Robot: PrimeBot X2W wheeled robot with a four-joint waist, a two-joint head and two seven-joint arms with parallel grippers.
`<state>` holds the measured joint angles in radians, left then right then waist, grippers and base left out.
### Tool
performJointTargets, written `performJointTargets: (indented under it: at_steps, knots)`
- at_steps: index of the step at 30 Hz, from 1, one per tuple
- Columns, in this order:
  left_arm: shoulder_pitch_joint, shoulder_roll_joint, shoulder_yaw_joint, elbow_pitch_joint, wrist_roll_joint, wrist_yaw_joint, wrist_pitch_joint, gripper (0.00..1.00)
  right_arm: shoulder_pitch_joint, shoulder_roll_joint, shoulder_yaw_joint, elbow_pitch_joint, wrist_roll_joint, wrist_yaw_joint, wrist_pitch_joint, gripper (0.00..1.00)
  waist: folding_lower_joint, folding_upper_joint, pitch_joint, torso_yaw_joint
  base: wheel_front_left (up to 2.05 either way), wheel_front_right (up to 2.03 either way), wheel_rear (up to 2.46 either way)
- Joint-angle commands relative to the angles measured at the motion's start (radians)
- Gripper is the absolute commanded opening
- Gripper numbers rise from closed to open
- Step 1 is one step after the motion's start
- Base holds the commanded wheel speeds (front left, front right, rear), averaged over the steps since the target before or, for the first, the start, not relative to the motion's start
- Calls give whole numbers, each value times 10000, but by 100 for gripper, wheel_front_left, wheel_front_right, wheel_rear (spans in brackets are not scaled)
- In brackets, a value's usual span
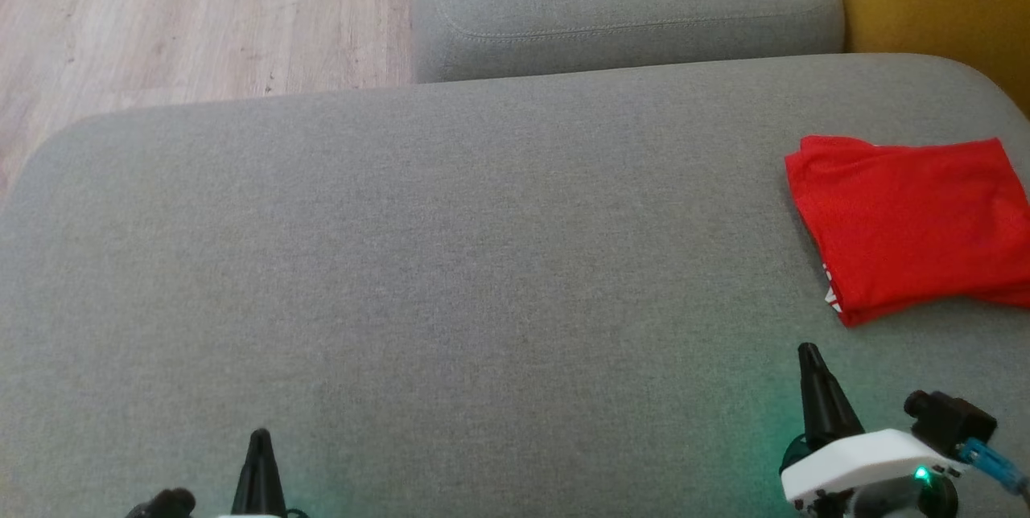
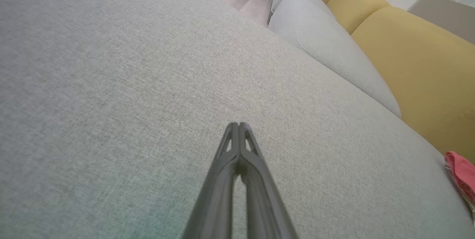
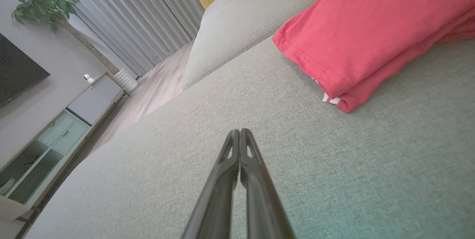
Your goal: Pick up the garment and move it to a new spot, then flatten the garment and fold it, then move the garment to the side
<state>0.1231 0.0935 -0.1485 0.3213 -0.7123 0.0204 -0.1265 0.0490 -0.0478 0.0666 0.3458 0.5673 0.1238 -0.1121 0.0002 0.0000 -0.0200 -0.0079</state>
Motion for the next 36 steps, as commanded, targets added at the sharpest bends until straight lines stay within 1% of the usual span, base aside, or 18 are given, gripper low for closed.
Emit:
performJointTargets:
  at_steps: [1,18,36]
  knots:
    - [-467,27,262,-302,-198,-65,28,0,-555,-134,-18,-384,266,17,72,0,-1,0,2,1,0,0,0]
    - [-820,-61,716,-390,-1875,-341,483,0,-742,-177,-271,-509,2283,27,418,0,-1,0,46,16,0,0,0]
    - [-1153,-144,1144,-472,-3456,-603,912,0,-919,-200,-534,-625,4164,37,765,0,-1,0,87,30,0,0,0]
